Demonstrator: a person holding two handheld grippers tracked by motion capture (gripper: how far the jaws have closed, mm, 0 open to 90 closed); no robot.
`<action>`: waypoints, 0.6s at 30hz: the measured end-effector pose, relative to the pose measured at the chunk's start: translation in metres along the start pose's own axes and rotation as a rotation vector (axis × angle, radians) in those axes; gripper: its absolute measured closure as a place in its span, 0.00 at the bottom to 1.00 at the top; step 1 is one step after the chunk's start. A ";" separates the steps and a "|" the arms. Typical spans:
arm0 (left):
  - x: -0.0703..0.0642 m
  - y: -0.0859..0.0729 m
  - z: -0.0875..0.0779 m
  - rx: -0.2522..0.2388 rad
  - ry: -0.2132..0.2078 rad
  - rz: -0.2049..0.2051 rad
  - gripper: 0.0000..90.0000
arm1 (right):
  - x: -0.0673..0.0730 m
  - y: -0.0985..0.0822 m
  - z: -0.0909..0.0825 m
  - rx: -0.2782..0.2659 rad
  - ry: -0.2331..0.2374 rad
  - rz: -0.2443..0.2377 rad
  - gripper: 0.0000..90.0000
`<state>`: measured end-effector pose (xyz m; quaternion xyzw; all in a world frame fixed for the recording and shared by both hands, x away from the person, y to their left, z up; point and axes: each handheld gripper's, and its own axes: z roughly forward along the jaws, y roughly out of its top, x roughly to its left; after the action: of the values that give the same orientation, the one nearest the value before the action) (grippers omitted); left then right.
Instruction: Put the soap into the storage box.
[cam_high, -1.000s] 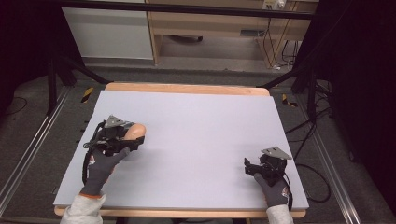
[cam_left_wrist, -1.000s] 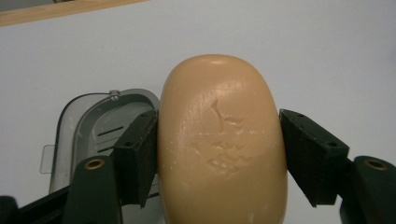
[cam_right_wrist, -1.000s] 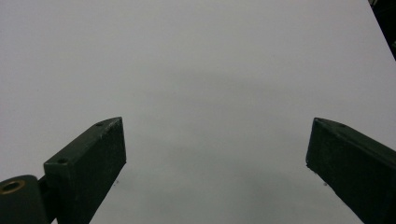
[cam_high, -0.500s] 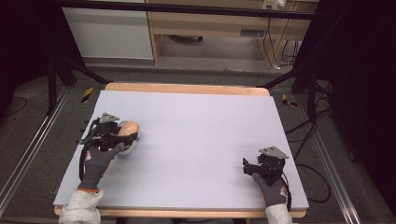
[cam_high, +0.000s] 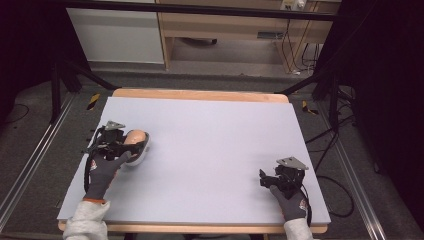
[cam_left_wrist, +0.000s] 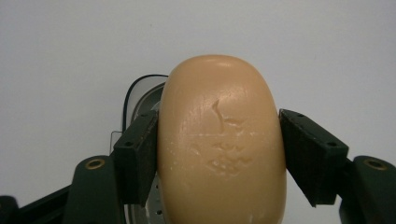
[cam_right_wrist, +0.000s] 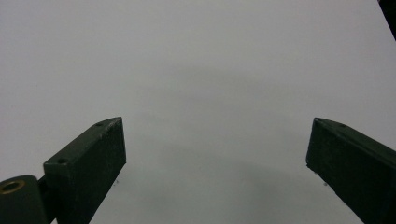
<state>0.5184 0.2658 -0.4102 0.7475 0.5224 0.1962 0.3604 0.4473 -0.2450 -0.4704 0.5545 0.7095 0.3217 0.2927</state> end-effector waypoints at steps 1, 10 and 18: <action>0.000 0.000 0.001 0.000 0.002 -0.003 0.35 | 0.000 0.000 0.000 0.000 0.000 0.000 0.06; 0.004 -0.004 0.006 0.021 0.016 -0.004 0.35 | 0.000 0.000 0.000 0.001 0.000 -0.003 0.06; 0.006 -0.007 0.012 0.047 0.028 0.001 0.35 | 0.000 0.000 0.000 0.001 0.000 -0.003 0.06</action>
<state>0.5246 0.2689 -0.4242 0.7530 0.5316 0.1946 0.3355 0.4473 -0.2448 -0.4705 0.5534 0.7106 0.3210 0.2928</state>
